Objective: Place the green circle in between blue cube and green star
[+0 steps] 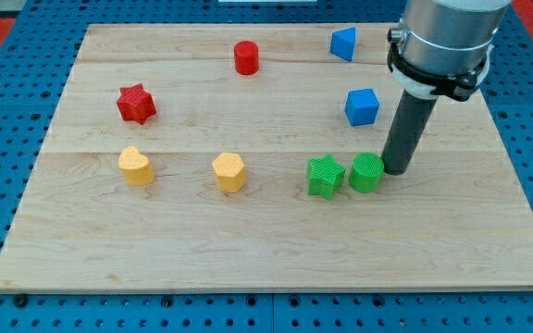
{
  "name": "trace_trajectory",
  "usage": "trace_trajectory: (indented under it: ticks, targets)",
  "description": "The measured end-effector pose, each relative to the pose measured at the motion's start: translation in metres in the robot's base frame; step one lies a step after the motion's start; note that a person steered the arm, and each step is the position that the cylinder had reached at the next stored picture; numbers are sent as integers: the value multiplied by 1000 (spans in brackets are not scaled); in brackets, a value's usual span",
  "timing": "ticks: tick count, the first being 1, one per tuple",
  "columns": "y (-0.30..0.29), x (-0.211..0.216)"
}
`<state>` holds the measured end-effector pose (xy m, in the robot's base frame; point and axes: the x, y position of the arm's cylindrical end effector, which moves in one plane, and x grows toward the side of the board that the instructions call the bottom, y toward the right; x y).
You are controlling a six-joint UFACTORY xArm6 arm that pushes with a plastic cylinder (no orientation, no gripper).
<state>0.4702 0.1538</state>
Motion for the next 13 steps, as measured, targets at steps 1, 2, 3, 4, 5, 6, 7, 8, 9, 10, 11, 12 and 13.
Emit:
trace_trajectory:
  ticks: [1, 2, 3, 4, 5, 6, 7, 8, 9, 10, 11, 12, 13]
  targets:
    - [21, 50]
    - [-20, 64]
    - [-32, 23]
    - [-32, 7]
    - [-32, 0]
    - [-28, -17]
    - [-6, -20]
    - [-16, -41]
    - [-33, -65]
    - [-53, -82]
    - [-53, -82]
    - [-53, -82]
    - [-36, -55]
